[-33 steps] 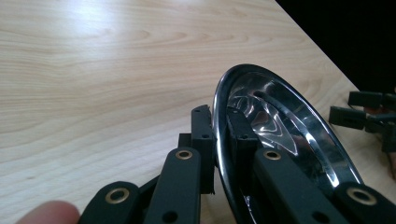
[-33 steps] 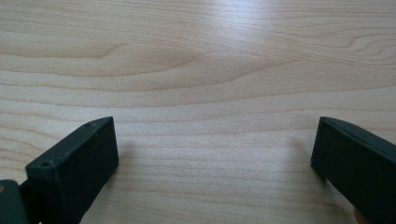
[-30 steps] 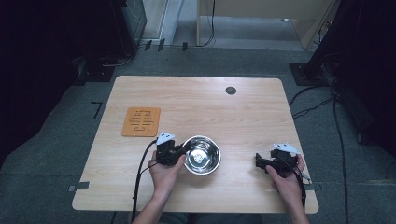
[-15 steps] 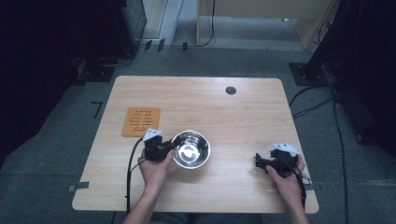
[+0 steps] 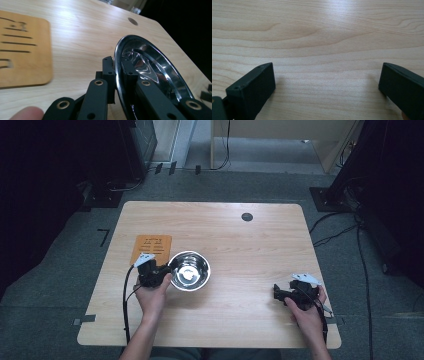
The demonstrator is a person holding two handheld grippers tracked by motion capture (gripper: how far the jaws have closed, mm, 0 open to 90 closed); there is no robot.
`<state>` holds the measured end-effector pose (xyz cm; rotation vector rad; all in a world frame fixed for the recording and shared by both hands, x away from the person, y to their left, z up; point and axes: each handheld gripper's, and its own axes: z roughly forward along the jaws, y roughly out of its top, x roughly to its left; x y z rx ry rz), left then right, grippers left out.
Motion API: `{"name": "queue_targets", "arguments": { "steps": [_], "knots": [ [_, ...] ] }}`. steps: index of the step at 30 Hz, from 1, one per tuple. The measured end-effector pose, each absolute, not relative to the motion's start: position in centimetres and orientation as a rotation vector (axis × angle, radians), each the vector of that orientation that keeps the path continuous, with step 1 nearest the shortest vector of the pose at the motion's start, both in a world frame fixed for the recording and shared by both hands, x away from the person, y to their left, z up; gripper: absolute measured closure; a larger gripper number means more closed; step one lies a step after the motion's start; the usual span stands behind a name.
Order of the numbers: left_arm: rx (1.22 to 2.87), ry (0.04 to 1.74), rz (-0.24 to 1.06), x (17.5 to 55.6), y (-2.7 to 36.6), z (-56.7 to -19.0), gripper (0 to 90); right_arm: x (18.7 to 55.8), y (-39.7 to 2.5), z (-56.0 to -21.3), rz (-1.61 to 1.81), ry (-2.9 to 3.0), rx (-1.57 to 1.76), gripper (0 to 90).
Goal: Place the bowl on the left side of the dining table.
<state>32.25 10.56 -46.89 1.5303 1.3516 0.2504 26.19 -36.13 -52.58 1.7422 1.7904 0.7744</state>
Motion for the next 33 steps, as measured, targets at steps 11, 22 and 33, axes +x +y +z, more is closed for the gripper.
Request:
{"name": "queue_targets", "arguments": {
  "steps": [11, 22, 33],
  "knots": [
    [1.464, 1.42, 0.302, 33.3, 13.9, -46.9, 84.7, 26.2, -36.1, -52.6, 0.773, 1.791, 1.743, 0.1],
    [1.384, 1.475, 0.377, 34.2, 17.2, -46.9, 84.7, 26.2, -36.1, -52.6, 0.773, 1.789, 1.745, 0.0],
    [1.333, 1.551, 0.423, 35.6, 19.5, -47.2, 84.7, 26.2, -36.1, -52.6, 0.773, 1.789, 1.746, 0.0]
  ]
}}
